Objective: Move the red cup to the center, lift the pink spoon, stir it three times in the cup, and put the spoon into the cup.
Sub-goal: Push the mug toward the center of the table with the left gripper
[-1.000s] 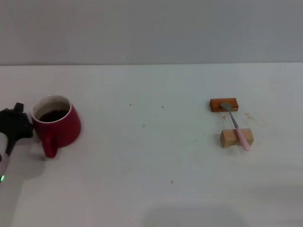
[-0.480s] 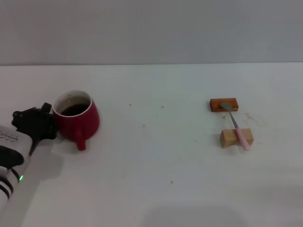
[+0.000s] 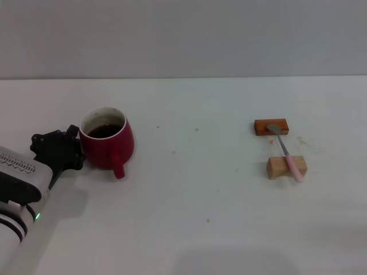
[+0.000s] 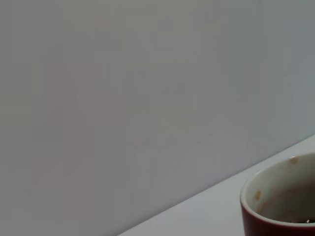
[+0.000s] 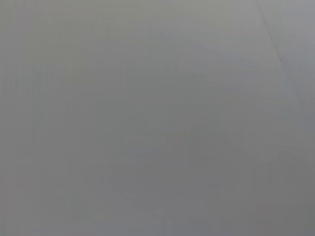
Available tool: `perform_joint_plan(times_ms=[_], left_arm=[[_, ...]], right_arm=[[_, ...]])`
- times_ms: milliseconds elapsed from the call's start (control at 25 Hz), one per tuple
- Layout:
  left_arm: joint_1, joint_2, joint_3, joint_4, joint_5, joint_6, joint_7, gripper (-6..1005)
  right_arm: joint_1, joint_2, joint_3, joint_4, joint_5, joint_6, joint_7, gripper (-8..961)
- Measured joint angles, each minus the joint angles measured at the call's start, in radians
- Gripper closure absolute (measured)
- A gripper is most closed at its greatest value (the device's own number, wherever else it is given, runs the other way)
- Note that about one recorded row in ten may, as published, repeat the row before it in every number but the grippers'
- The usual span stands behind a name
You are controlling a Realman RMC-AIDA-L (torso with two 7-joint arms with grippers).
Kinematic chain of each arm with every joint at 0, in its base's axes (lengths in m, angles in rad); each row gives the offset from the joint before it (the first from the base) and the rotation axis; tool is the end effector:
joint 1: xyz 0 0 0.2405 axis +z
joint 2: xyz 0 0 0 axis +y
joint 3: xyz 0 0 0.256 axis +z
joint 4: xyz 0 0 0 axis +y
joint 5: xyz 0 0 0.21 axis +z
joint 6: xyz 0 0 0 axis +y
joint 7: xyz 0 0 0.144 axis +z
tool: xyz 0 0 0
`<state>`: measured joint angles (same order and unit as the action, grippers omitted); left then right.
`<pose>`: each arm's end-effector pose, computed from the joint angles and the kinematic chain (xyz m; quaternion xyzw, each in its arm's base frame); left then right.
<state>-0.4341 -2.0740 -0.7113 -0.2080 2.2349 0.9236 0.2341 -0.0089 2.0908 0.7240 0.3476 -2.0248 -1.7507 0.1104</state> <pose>-0.3406 0.3274 -0.0509 -0.7850 -0.1509 -0.1131 0.5900 0.3525 0.1725 0.0322 -0.4913 0.1955 0.4022 0.7474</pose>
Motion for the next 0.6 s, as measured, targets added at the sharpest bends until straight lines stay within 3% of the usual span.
perform_joint_plan(times_ms=[600], left_arm=[[-0.010, 0.000, 0.053, -0.013, 0.000, -0.004, -0.006, 1001]], right_arm=[[-0.002, 0.000, 0.000, 0.001, 0.000, -0.001, 0.000, 197]])
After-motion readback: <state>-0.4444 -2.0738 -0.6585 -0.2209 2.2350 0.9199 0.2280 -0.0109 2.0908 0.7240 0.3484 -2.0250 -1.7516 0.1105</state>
